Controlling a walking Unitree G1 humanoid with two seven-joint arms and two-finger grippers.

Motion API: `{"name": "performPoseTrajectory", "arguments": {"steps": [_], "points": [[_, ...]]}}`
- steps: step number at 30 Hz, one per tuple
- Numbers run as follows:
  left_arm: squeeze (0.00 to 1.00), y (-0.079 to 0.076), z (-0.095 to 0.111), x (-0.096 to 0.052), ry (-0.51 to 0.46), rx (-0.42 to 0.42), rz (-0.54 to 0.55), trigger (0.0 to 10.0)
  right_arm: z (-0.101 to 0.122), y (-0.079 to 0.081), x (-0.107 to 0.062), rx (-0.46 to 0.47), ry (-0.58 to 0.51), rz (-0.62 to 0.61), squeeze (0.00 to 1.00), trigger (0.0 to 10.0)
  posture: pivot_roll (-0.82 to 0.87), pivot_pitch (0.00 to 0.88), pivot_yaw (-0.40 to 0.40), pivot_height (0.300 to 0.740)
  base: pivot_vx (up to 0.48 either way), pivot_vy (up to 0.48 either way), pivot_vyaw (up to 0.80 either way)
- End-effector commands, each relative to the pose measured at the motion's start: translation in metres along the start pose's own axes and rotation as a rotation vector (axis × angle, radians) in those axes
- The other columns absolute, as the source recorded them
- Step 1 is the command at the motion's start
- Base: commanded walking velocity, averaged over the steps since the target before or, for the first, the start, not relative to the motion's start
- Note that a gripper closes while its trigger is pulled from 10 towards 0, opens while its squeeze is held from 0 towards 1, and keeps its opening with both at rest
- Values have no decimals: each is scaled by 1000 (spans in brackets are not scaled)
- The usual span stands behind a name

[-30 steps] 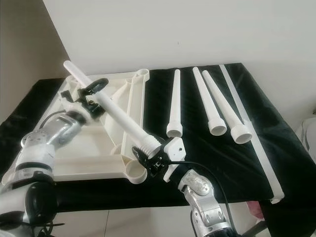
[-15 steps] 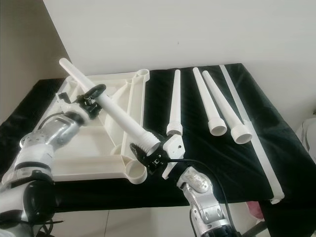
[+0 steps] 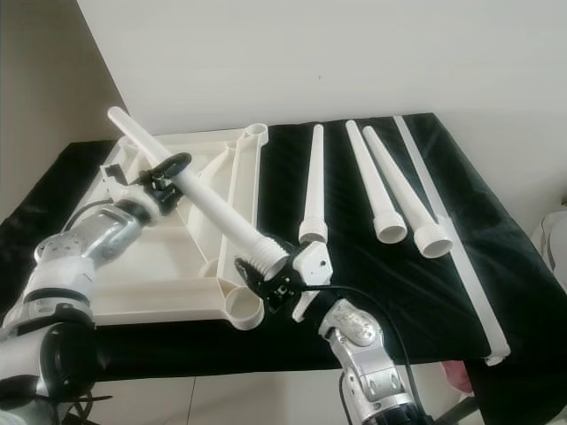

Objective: Building children table

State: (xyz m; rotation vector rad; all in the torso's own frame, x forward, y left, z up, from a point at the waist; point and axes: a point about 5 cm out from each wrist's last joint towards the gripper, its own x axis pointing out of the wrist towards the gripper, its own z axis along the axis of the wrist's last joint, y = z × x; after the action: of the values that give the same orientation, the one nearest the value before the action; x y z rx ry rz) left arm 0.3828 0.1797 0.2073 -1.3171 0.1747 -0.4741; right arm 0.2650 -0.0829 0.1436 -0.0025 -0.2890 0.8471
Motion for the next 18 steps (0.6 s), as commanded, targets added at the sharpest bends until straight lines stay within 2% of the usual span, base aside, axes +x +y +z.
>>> {"name": "performPoseTrajectory", "arguments": {"steps": [1, 9, 13, 14, 16, 17, 18], "points": [[1000, -14, 3, -9, -6, 14, -398, 10000, 0, 1, 0, 15, -5, 3, 0, 10000, -115, 5, 123, 740, 0, 0, 0], [1000, -15, -1, -10, 21, 44, -414, 10000, 0, 1, -1, 15, -3, 15, 0, 10000, -113, 0, 110, 740, 0, 0, 0], [1000, -15, -6, -8, 55, 105, -402, 10000, 1, 1, 0, 17, -2, 24, 0, 10000, -112, 1, 104, 740, 0, 0, 0], [0, -15, -7, -8, 58, 109, -404, 10000, 1, 1, 0, 17, -2, 26, 0, 10000, -112, 1, 104, 740, 0, 0, 0], [0, -15, -7, -8, 53, 124, -407, 10000, 0, 3, 1, 26, 1, 38, 0, 10000, -112, 0, 103, 740, 0, 0, 0], [0, -15, -7, -8, 46, 122, -407, 941, 0, 4, 1, 26, 3, 44, 0, 10000, -112, 0, 99, 740, 0, 0, 0], [0, -15, -6, -8, 42, 119, -408, 941, 0, 4, 1, 26, 4, 48, 0, 10000, -112, 0, 99, 740, 0, 0, 0]]}}
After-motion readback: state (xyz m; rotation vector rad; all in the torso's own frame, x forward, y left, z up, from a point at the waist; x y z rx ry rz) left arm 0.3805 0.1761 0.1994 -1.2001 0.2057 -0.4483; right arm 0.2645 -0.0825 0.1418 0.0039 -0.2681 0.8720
